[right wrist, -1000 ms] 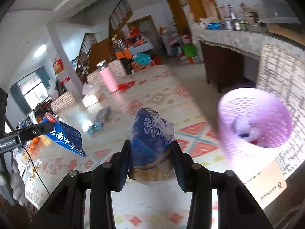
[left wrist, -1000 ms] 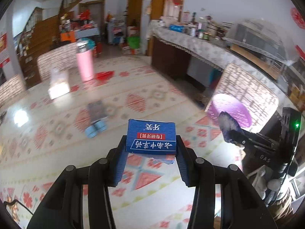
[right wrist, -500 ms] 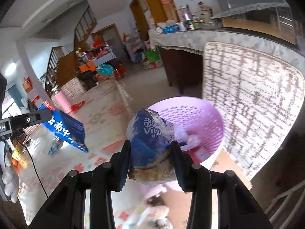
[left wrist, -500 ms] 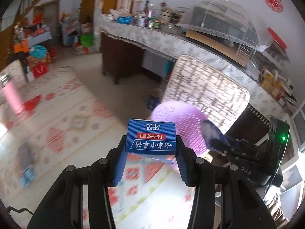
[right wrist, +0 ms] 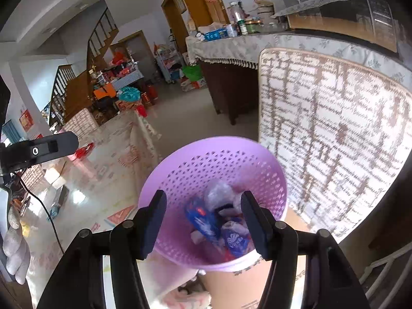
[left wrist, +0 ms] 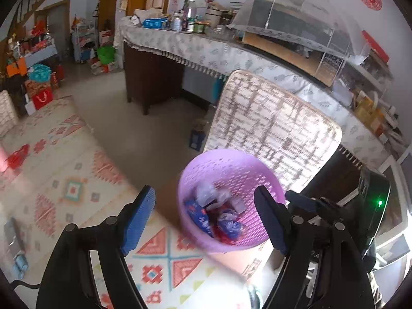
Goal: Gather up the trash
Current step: 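Carry both blue packs over the lilac wastebasket and open both tools, then return to the table and grasp the grey JOJO box with the right tool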
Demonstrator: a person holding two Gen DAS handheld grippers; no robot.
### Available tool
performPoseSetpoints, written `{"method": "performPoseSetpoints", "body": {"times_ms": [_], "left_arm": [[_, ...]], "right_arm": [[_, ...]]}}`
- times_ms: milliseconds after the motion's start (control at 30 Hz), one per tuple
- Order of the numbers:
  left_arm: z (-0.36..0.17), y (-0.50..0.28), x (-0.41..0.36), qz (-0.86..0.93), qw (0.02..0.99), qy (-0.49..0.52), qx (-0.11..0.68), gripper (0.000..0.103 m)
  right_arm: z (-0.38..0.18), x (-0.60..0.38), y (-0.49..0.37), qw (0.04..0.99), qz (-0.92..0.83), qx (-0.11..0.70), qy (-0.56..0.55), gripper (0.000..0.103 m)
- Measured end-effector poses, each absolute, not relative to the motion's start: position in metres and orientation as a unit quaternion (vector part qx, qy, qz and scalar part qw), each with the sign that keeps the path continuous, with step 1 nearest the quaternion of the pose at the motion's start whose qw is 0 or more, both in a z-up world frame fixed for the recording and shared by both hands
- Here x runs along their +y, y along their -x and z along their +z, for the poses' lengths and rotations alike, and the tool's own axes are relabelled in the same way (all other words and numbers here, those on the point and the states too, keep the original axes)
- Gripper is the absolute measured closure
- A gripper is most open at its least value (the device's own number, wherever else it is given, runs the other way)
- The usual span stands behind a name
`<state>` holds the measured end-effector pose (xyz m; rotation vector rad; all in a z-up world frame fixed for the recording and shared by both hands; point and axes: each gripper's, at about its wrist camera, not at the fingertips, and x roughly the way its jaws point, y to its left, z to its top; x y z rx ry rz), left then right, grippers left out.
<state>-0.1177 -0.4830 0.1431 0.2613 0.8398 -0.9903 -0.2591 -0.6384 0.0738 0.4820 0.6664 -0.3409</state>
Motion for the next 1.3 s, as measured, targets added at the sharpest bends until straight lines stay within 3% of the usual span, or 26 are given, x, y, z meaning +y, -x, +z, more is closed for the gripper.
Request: {"method": "performPoseSetpoints", "body": {"times_ms": [433,767,1067,1233,1300], "left_arm": [[0.144,0.104,-0.315,-0.325,0.865,-0.098,0.370,0.025],[0.090,0.023,-0.171,-0.191,0.880,-0.126,0.416,0.025],[0.033,-0.034,-0.185,-0.200,0.853,-0.210,0.433,0.025],[0.019,-0.053,-0.183,-0.213,0.836,-0.159,0.479,0.025],[0.017,-0.058,-0.174,-0.215,0.829,-0.124,0.501,0.031]], "right_arm": [[0.088,-0.561,0.255,0.917,-0.102,0.316,-0.222,0.031],[0.085,-0.475,0.233,0.919,-0.037,0.337,-0.202,0.029],[0.081,-0.444,0.232,0.916,-0.034,0.354,-0.185,0.029],[0.083,-0.438,0.232,0.915,-0.042,0.361,-0.176,0.029],[0.082,-0.434,0.228,0.914,-0.039,0.364,-0.176,0.030]]}}
